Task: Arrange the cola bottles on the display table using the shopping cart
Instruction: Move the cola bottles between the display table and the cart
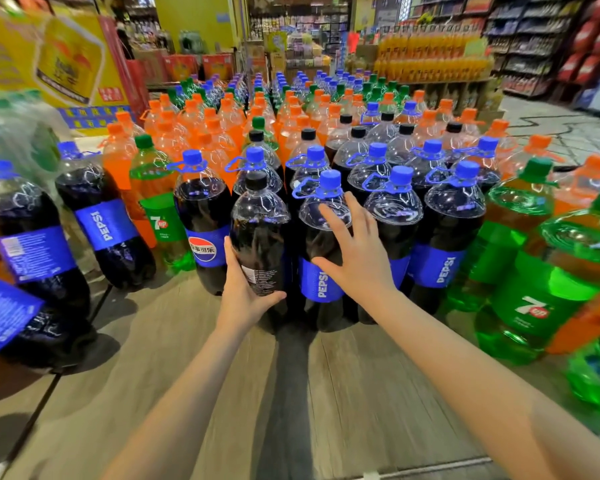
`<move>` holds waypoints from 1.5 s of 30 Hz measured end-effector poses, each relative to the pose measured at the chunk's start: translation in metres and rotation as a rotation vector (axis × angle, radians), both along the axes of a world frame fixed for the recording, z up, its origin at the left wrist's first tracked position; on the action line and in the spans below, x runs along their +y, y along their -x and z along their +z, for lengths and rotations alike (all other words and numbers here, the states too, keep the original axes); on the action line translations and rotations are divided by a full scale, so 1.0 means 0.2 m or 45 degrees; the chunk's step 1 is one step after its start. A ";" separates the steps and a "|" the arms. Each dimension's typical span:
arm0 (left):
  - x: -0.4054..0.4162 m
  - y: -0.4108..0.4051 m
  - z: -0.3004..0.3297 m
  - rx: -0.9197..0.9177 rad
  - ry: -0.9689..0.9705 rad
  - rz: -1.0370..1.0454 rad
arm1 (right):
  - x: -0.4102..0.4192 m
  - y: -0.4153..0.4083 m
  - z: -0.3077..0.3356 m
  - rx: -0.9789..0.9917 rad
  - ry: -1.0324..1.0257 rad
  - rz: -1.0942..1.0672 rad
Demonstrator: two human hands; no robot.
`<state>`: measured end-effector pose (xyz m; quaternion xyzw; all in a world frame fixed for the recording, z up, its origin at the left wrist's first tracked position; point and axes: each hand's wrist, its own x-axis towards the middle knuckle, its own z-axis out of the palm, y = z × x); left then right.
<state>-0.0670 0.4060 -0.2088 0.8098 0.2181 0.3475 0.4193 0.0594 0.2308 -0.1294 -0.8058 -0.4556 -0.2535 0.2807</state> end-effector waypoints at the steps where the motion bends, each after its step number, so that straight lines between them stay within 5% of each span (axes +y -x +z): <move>1: -0.01 0.00 0.00 -0.003 0.002 0.002 | 0.00 0.00 -0.01 -0.012 0.006 0.004; 7: -0.03 0.01 -0.01 0.010 -0.025 0.049 | -0.03 -0.01 -0.05 -0.106 0.290 -0.065; 19: -0.07 0.06 0.03 0.214 -0.050 0.063 | -0.06 0.06 -0.03 -0.161 0.449 -0.204; 25: -0.18 0.28 0.05 0.578 -0.662 0.073 | -0.21 0.26 -0.06 0.086 0.428 -0.130; 30: -0.28 0.42 -0.02 0.664 -1.088 -0.019 | -0.42 0.44 -0.20 0.248 0.460 -0.121; 45: -1.05 0.83 -0.22 0.574 -1.267 -0.229 | -1.34 0.78 -0.58 0.466 0.588 0.023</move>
